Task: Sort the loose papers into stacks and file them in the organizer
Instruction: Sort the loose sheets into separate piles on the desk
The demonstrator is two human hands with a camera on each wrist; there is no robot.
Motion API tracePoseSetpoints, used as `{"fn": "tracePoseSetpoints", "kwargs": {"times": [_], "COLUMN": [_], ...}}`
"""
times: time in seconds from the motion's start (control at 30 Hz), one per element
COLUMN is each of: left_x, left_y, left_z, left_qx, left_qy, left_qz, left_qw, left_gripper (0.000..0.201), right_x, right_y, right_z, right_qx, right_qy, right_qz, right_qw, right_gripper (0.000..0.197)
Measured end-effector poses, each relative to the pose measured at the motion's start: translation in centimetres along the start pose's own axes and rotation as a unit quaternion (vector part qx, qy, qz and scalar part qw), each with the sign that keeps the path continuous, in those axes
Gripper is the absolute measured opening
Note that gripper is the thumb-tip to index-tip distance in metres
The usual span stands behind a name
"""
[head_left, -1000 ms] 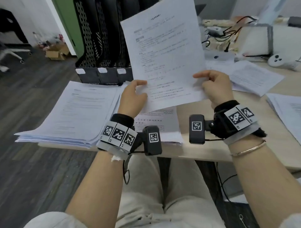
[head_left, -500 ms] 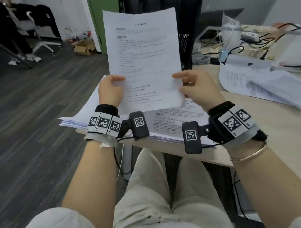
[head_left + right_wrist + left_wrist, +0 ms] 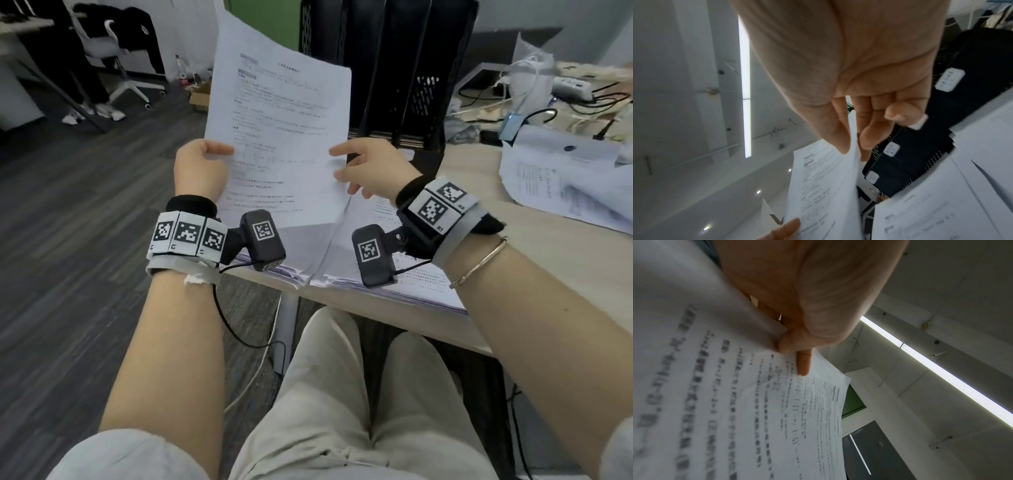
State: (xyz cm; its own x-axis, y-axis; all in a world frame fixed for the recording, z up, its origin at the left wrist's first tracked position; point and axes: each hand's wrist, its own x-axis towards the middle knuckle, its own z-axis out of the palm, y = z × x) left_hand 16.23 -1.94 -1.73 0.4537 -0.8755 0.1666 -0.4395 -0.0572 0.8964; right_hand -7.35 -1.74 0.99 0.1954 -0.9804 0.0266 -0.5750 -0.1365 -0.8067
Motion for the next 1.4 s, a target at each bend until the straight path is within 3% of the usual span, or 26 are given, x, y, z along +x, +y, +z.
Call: {"fn": "tracePoseSetpoints", "kwargs": {"times": [0.2, 0.53, 0.83, 0.97, 1.07, 1.2, 1.4], "left_x": [-0.4, -0.9, -1.2, -2.7, -3.6, -4.9, -6.7], "left_y": [-1.0, -2.7, -2.3, -1.1, 0.7, 3.5, 7.2], "left_z": [-0.8, -1.7, -1.5, -0.5, 0.8, 3.5, 8.6], "left_qx": [0.007, 0.088, 0.076, 0.051, 0.023, 0.008, 0.005], "left_qy": [0.004, 0.003, -0.022, -0.058, -0.089, -0.139, -0.236], "left_qz": [-0.026, -0.065, -0.105, -0.077, -0.026, 0.033, 0.057], "left_qw": [1.000, 0.994, 0.991, 0.994, 0.995, 0.990, 0.970], "left_gripper": [0.050, 0.052, 0.025, 0.021, 0.025, 0.016, 0.023], "right_x": [0.0, -1.3, -1.8, -2.2, -2.4, -3.1, -4.5], "right_y": [0.8, 1.7, 2.5, 2.4, 2.5, 2.9, 5.0], "right_z": [1.5, 4.6, 5.3, 4.4, 2.8, -0.1, -5.4], "right_qx": [0.027, 0.077, 0.117, 0.080, 0.040, 0.000, -0.035], "right_qy": [-0.020, -0.113, -0.123, -0.112, -0.094, -0.080, 0.005], "right_qz": [0.038, 0.112, 0.142, 0.132, 0.109, 0.088, 0.107], "right_qw": [0.999, 0.984, 0.975, 0.982, 0.989, 0.993, 0.994], "right_gripper": [0.047, 0.054, 0.043, 0.033, 0.032, 0.033, 0.029]}}
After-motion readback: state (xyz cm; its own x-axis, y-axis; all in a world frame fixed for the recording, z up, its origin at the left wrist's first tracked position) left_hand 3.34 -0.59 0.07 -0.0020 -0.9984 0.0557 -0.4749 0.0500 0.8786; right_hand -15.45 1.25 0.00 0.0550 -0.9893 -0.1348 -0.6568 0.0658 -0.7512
